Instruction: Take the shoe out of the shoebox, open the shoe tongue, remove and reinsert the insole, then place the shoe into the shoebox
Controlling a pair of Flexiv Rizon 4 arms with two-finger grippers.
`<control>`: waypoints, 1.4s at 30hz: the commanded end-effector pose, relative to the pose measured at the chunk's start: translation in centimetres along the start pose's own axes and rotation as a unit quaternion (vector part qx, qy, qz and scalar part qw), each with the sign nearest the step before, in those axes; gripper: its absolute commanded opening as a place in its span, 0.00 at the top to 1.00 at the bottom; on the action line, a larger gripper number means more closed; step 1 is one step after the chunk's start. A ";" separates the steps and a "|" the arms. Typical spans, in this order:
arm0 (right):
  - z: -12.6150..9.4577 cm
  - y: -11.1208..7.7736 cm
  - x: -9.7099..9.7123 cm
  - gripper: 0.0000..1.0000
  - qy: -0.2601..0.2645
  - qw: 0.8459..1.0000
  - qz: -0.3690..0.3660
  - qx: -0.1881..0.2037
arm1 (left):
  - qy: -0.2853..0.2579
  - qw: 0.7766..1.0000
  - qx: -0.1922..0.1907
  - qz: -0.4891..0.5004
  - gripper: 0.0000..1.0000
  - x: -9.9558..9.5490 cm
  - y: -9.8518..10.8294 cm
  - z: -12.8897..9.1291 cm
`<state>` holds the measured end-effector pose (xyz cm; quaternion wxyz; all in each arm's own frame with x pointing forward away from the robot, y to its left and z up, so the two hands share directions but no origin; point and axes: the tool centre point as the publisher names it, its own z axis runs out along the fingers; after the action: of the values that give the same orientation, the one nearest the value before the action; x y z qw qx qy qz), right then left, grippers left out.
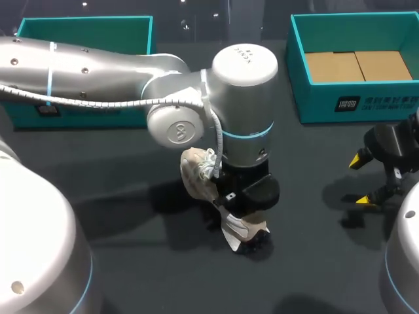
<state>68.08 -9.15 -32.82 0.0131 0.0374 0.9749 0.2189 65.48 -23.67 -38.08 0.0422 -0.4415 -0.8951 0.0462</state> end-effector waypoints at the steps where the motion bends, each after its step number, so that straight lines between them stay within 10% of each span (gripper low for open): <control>1: 0.0 0.0 0.2 0.00 -0.001 1.000 0.000 0.001 | -0.016 1.000 -0.016 -0.007 1.00 0.5 0.5 -1.4; 8: 0.0 0.0 0.2 0.00 -0.001 1.000 0.000 0.001 | -0.012 0.999 -0.049 -0.018 1.00 -0.4 1.4 -2.2; 17: 0.0 0.0 0.2 0.00 -0.001 1.000 0.000 0.001 | -0.009 0.997 -0.071 -0.007 0.62 -0.4 1.2 -2.3; 25: 0.0 0.0 0.2 0.00 -0.001 1.000 0.000 0.001 | -0.003 0.996 -0.083 -0.017 0.57 -0.2 2.5 -2.1; 32: 0.0 0.0 0.2 0.00 -0.001 1.000 0.000 0.001 | 0.007 0.995 -0.094 -0.007 0.00 0.0 2.9 -2.4; 42: 0.0 0.0 0.2 0.00 -0.001 1.000 0.000 0.001 | 0.001 0.996 -0.083 0.017 0.00 -0.2 2.7 -2.5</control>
<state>68.08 -9.15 -32.82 0.0131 0.0374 0.9749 0.2190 68.04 -22.24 -35.61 0.0067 -0.4567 -0.8891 -0.0291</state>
